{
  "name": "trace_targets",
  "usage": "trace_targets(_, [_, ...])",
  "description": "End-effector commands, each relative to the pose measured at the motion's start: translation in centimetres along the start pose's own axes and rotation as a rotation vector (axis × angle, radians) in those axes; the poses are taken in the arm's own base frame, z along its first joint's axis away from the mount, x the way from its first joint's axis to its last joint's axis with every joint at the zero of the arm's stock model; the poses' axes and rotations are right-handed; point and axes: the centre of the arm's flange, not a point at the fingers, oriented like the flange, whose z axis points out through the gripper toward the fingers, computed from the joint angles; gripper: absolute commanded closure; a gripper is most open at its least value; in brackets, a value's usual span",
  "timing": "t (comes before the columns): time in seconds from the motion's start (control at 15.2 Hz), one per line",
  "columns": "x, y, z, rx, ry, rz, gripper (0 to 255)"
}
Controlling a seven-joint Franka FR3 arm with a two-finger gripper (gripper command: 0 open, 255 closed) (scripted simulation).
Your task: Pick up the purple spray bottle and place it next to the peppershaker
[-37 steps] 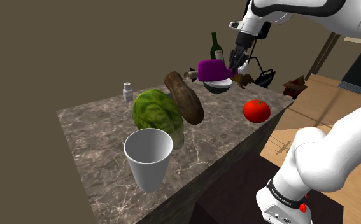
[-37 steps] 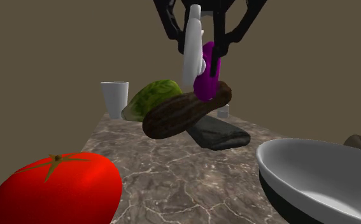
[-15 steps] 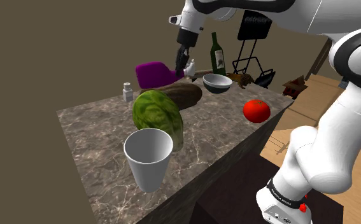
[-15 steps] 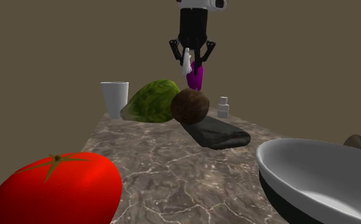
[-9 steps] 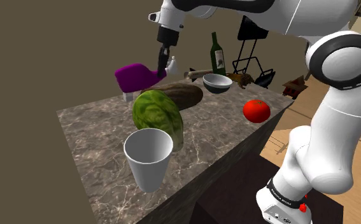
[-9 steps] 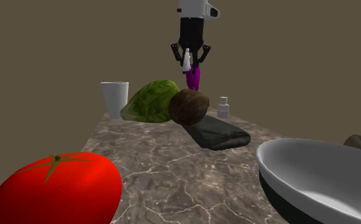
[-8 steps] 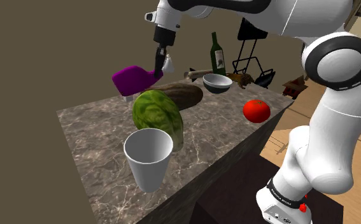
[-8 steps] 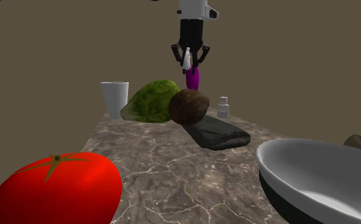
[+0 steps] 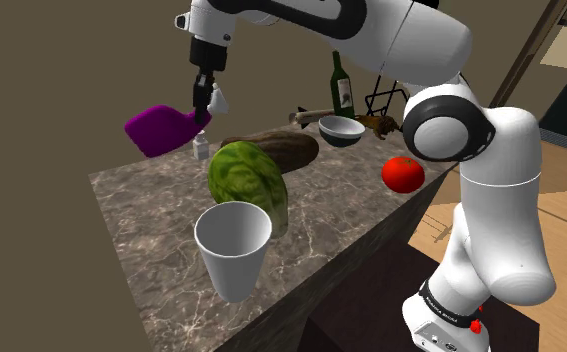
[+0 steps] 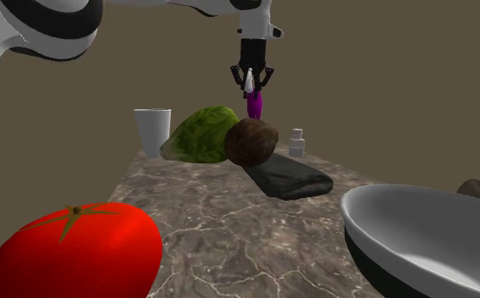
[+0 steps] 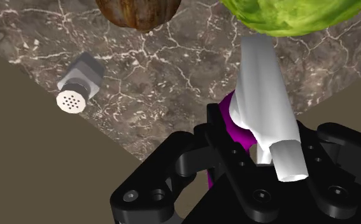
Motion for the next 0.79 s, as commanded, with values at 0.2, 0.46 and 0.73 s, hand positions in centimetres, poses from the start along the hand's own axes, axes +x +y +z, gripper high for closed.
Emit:
trace_targets(0.2, [1.4, -0.5, 2.5, 0.001, 0.0, 0.0, 255])
trace_targets(0.46, [1.0, -0.3, 4.5, 0.001, 0.0, 0.0, 255])
trace_targets(0.73, [0.6, -0.1, 6.6, 0.001, 0.0, 0.0, 255])
